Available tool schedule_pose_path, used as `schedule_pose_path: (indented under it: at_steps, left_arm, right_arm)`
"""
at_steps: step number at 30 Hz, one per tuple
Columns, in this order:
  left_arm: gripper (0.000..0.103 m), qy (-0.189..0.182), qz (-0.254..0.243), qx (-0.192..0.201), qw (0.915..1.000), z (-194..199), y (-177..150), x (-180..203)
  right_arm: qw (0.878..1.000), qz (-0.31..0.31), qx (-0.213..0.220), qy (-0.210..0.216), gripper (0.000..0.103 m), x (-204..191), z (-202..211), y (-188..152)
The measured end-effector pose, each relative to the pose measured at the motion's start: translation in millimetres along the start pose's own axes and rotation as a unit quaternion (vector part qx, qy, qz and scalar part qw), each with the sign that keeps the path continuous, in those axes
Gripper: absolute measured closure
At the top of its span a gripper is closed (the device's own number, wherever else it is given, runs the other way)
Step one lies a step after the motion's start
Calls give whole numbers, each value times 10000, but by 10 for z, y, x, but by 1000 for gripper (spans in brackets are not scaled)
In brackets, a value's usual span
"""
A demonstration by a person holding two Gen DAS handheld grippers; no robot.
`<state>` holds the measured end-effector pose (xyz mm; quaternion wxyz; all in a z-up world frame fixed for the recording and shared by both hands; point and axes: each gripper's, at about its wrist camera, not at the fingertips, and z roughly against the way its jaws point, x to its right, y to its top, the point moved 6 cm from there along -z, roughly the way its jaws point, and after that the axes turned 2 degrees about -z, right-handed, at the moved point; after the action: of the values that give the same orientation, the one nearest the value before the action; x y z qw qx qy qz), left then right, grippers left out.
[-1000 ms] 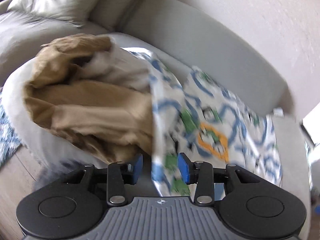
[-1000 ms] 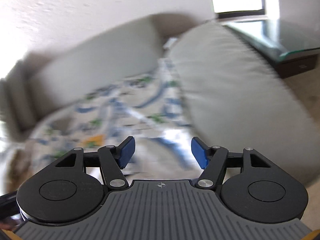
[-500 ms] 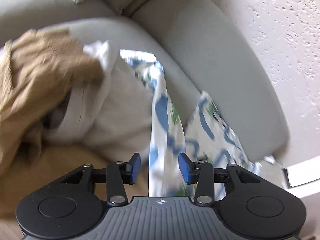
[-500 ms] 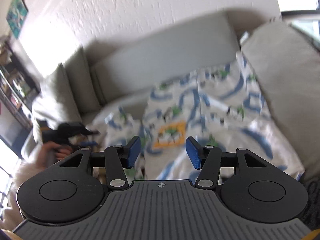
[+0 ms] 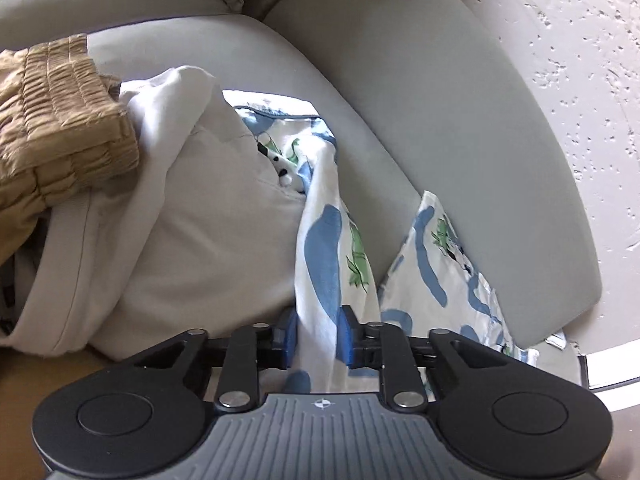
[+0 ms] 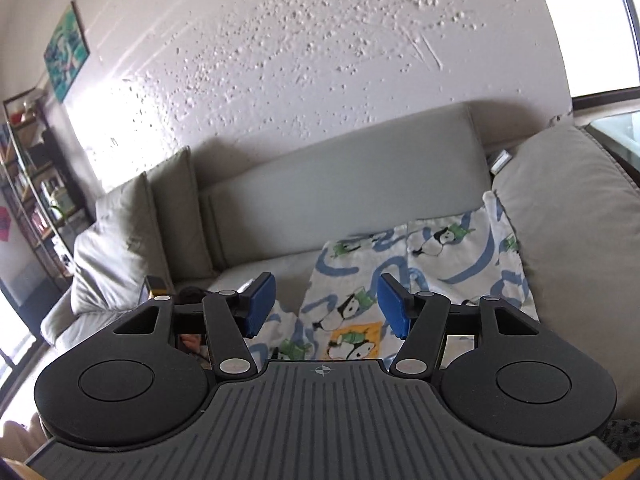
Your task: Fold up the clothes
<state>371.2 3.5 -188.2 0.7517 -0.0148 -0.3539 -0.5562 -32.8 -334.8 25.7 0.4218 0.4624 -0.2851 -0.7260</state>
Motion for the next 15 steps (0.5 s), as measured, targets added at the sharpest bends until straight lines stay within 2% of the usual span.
schedule_pose_path:
  at_steps: [4,7,9,12,15]
  left_arm:
    - [103,153,-754,550,9955,283,10,144]
    - [103,162,-1430,904,9854,559,-45,280]
    - [103,29,-1836,1166,9761,798,-149,367]
    - [103,-352,-2577,1507,9537,1127,-454,572]
    - [103,-919,-3481,1561,9198,1360,-1027,889]
  right_arm:
    - [9999,13,-72,72,41,-24,-40,-15]
    - [9998,-105,-105,161,40,8,-14,-42]
    - [9995,-205,-124,226,40,37,13,-62]
    - [9987,-355,-152,324,40,81,53,-92]
    - [9977,-504,-180,421,40,125,93,-121]
